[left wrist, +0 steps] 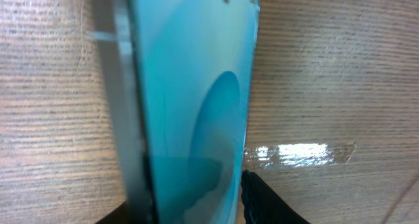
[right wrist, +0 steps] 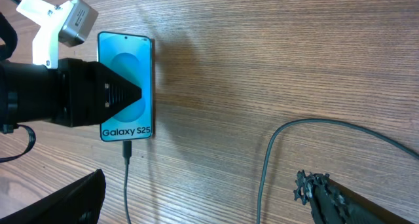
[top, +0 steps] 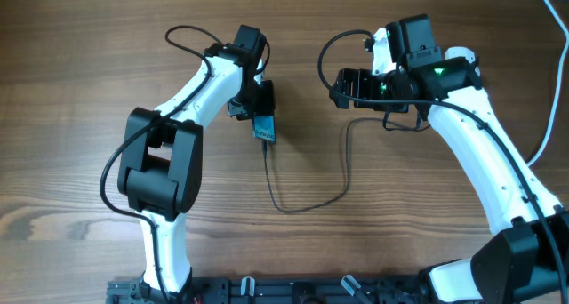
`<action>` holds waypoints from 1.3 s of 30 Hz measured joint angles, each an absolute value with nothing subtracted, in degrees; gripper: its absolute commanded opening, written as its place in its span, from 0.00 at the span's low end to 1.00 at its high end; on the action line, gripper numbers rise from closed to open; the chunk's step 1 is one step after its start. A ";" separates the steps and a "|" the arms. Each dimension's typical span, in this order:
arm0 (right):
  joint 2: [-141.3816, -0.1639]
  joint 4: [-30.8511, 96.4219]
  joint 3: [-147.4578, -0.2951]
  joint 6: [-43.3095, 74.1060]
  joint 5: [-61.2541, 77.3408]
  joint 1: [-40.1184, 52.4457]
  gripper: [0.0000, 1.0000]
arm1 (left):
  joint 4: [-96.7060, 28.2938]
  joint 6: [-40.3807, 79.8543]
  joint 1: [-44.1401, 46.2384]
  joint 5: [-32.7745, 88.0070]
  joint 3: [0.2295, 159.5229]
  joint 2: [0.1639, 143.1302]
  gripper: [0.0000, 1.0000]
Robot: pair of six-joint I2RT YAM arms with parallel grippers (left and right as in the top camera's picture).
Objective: Plug charger to phone and switch on socket
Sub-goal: 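Tilt the phone down flat onto the table with the left gripper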
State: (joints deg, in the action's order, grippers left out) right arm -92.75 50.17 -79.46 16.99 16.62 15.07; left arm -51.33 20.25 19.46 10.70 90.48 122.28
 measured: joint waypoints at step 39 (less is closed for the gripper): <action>-92.75 50.15 -79.46 16.99 16.62 15.05 1.00 | -44.71 20.25 19.44 11.81 87.59 122.23 0.40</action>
